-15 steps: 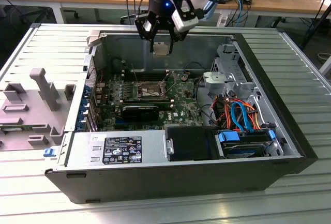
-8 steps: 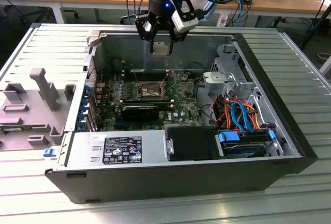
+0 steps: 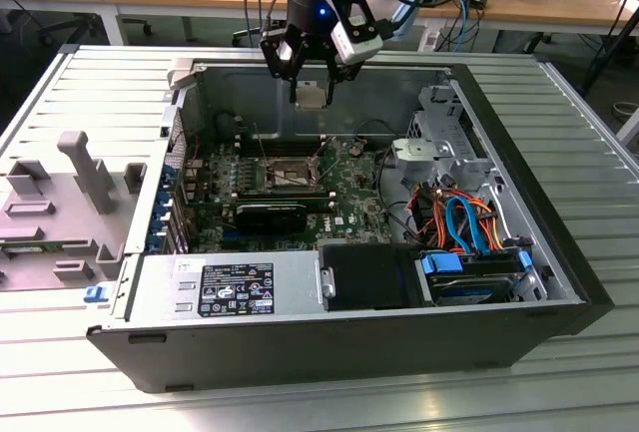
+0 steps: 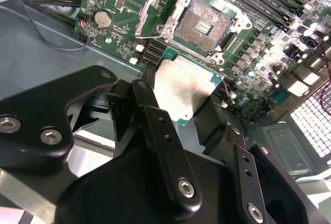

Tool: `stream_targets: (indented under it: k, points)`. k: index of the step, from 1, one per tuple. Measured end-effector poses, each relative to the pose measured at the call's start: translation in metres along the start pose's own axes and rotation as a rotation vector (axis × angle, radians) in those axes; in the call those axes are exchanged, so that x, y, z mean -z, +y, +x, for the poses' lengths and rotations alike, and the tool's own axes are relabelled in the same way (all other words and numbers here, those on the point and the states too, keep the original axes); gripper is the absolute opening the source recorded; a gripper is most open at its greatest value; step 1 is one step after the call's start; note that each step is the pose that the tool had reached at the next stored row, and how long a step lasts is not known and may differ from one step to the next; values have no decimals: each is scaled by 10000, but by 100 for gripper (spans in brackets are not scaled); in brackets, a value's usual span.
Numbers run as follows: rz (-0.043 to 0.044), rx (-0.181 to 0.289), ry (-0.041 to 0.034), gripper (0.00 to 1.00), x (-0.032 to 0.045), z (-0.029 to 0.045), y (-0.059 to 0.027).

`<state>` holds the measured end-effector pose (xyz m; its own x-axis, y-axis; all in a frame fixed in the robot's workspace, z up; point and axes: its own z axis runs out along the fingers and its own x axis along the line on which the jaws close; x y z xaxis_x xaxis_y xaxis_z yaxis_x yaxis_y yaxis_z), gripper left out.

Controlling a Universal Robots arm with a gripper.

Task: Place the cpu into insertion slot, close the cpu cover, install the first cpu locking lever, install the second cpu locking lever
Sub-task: 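Place the cpu into insertion slot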

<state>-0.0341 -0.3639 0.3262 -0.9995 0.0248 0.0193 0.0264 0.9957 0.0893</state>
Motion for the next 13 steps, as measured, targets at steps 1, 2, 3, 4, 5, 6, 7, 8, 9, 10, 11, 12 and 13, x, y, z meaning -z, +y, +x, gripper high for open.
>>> stream_targets:
  k: [1, 2, 3, 4, 5, 6, 7, 8, 9, 10, 11, 12, 13]
  points:
    - [0, 0, 0, 54, -3, 0, 0]
    - [0, 0, 0, 54, -5, 0, 0]
    - [0, 0, 0, 54, -6, 0, -1]
    - [0, 0, 0, 54, -8, 0, -1]
    - [0, 1, 0, 54, -10, 0, -1]
    - [-1, 0, 0, 54, -11, 0, -1]
    - [0, 0, 0, 54, -13, 0, -1]
    - [0, 0, 0, 54, -16, 0, -1]
    - [0, 0, 0, 54, -23, -1, -2]
    - [0, 0, 0, 54, -32, -1, -3]
    - [-1, 0, 0, 54, -41, -1, -4]
    - [-1, 0, 0, 54, -44, -1, -4]
    - [0, 0, 0, 54, -45, -1, -4]
